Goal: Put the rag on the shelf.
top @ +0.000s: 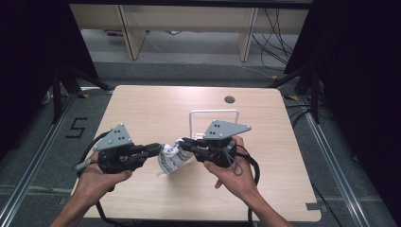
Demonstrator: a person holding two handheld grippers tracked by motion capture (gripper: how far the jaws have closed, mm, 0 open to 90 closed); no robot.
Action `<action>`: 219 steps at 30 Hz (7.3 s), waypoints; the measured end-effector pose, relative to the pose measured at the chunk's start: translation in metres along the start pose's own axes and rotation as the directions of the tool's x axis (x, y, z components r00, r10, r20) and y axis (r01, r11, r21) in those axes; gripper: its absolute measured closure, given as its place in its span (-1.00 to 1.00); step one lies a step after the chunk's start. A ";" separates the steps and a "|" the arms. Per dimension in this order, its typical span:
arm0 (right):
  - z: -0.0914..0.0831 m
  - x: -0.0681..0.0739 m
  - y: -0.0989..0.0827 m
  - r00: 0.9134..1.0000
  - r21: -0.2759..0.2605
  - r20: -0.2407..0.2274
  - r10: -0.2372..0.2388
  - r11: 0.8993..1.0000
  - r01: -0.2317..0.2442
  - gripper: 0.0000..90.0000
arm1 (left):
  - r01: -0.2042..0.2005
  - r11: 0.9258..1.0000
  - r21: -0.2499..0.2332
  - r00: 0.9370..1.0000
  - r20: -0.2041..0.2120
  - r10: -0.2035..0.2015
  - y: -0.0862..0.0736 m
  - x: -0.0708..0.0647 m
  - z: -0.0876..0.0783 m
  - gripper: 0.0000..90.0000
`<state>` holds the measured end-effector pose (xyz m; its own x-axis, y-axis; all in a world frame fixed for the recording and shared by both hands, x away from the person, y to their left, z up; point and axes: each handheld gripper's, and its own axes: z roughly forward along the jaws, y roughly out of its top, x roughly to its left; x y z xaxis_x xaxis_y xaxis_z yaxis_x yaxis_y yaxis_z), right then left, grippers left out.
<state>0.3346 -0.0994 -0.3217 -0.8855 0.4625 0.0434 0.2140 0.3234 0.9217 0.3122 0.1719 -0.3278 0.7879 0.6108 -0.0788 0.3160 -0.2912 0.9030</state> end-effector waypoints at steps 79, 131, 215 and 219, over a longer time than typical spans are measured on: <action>-0.017 -0.197 0.026 0.898 -0.080 0.292 0.329 0.944 -0.320 0.88 | 0.185 0.982 -0.029 0.970 -0.156 -0.187 0.137 0.087 0.171 0.88; 0.024 -0.222 0.000 0.849 0.089 0.387 0.359 0.902 -0.421 0.44 | 0.320 0.930 0.180 0.930 -0.246 -0.273 0.091 0.116 0.216 0.11; -0.048 -0.137 -0.027 0.919 0.071 0.344 0.191 0.971 -0.228 -0.10 | 0.251 0.964 0.089 0.962 -0.138 -0.238 0.045 0.070 0.099 -0.41; -0.049 -0.134 -0.029 0.919 0.067 0.339 0.201 0.969 -0.236 -0.11 | 0.236 0.967 0.096 0.966 -0.134 -0.223 0.043 0.069 0.097 -0.42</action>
<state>0.4275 -0.2109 -0.3350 -0.6313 0.7698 0.0941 0.4443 0.2595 0.8575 0.4313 0.1306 -0.3355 0.6197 0.7532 -0.2207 0.5426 -0.2080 0.8138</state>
